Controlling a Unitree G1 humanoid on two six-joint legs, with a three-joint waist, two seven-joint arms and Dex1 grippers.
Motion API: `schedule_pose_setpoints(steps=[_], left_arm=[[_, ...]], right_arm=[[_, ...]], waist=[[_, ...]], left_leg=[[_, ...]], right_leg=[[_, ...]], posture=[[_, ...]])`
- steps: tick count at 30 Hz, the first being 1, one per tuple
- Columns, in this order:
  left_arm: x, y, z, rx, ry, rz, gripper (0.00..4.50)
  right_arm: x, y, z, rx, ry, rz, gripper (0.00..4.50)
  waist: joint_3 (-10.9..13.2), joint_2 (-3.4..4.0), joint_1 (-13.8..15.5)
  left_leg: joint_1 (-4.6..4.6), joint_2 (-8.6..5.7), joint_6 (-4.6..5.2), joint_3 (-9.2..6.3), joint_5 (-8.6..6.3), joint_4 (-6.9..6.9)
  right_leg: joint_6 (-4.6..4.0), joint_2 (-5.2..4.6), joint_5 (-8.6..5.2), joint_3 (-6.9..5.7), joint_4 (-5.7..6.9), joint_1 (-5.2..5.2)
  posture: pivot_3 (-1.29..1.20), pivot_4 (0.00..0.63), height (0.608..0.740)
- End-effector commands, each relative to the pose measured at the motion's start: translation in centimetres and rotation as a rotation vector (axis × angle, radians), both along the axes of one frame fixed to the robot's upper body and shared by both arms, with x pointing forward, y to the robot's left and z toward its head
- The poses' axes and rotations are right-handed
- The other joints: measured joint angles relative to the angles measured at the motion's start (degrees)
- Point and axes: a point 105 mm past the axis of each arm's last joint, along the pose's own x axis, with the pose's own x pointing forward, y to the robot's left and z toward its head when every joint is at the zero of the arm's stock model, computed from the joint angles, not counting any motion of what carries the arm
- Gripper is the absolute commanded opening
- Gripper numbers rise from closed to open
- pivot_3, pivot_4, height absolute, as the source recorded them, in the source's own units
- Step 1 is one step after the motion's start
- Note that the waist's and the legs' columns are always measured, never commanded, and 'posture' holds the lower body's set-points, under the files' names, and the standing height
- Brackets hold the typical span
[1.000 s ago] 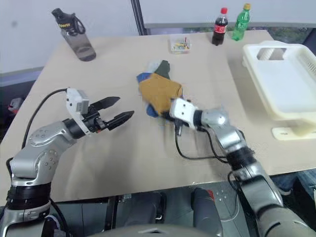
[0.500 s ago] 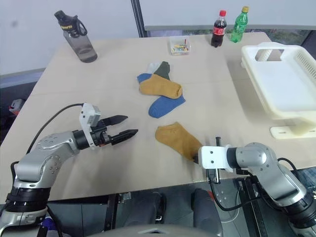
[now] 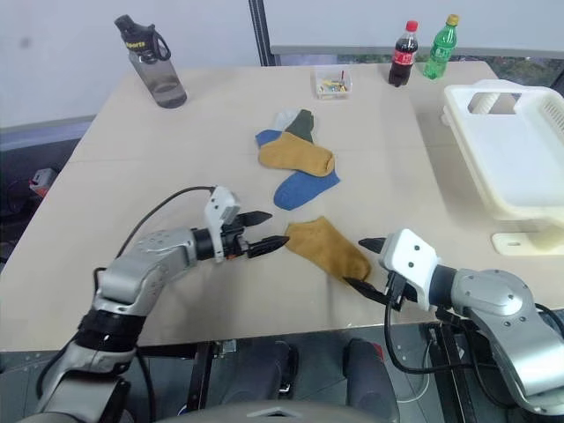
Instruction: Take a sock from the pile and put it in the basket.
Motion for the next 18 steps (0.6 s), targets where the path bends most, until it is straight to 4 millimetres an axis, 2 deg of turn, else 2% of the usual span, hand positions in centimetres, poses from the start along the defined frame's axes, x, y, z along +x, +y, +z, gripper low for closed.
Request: schedule_pose_setpoints(steps=[1,3,5,9,11,12,15,18], left_arm=[[0.3,-1.1,-0.2,0.02,-0.032,-0.04,4.24],[0.2,-1.6,-0.6,0.025,-0.029,-0.06,3.86],[0.2,-1.8,-0.8,0.021,-0.022,-0.071,3.15],[0.2,-0.8,-0.7,-0.022,-0.002,-0.041,1.33],[0.0,0.3,-0.5,-0.044,0.012,-0.022,0.25],[-0.3,1.2,-0.2,-0.058,0.015,-0.008,0.07],[-0.8,3.2,0.5,-0.084,0.012,0.021,0.07],[-1.6,6.1,2.1,-0.13,0.006,0.073,0.07]], right_arm=[[-0.4,-0.5,1.1,0.002,-0.04,-0.063,3.54],[-0.5,-0.6,1.1,-0.002,-0.043,-0.081,3.55],[-0.5,-0.8,1.1,0.003,-0.046,-0.106,3.55],[-0.5,-1.1,1.0,-0.008,-0.051,-0.125,3.55],[-0.5,-1.1,0.8,-0.018,-0.049,-0.118,3.55],[-0.6,-1.0,0.7,-0.016,-0.043,-0.109,3.55],[-0.7,-0.8,0.4,-0.01,-0.027,-0.085,3.55],[-0.7,-0.7,0.3,-0.005,-0.026,-0.068,3.55]], waist=[[0.0,0.0,0.1],[0.0,0.01,0.1],[0.0,0.01,0.1],[0.0,0.01,0.1],[0.0,0.01,0.0],[0.0,0.01,-0.1],[0.0,0.01,-0.4],[0.0,0.01,-0.7]], left_leg=[[0.0,0.01,0.0,-0.01,0.0,0.0],[0.0,0.01,0.0,-0.01,0.0,-0.01],[0.01,0.02,0.0,-0.02,0.0,-0.01],[0.03,0.02,0.0,-0.05,0.0,-0.01],[0.03,0.03,0.0,-0.05,0.0,-0.01],[0.04,0.04,0.0,-0.04,0.0,-0.01],[0.06,0.1,0.0,-0.05,0.0,-0.04],[0.06,0.11,0.01,-0.07,-0.01,-0.05]], right_leg=[[0.0,0.01,0.0,-0.02,-0.02,0.0],[0.0,0.01,0.0,-0.02,-0.02,0.01],[0.0,0.01,-0.01,-0.04,-0.03,0.03],[0.01,0.0,-0.01,-0.08,-0.12,0.12],[0.01,0.01,-0.01,-0.08,-0.15,0.13],[0.01,0.01,-0.01,-0.08,-0.15,0.13],[0.0,0.04,-0.01,-0.1,-0.18,0.13],[0.0,0.04,-0.01,-0.12,-0.19,0.15]], posture=[[0.0,0.15,0.74],[0.0,0.15,0.74],[0.0,0.15,0.74],[0.0,0.15,0.74],[0.0,0.15,0.74],[0.0,0.15,0.74],[0.0,0.15,0.74],[0.0,0.15,0.74]])
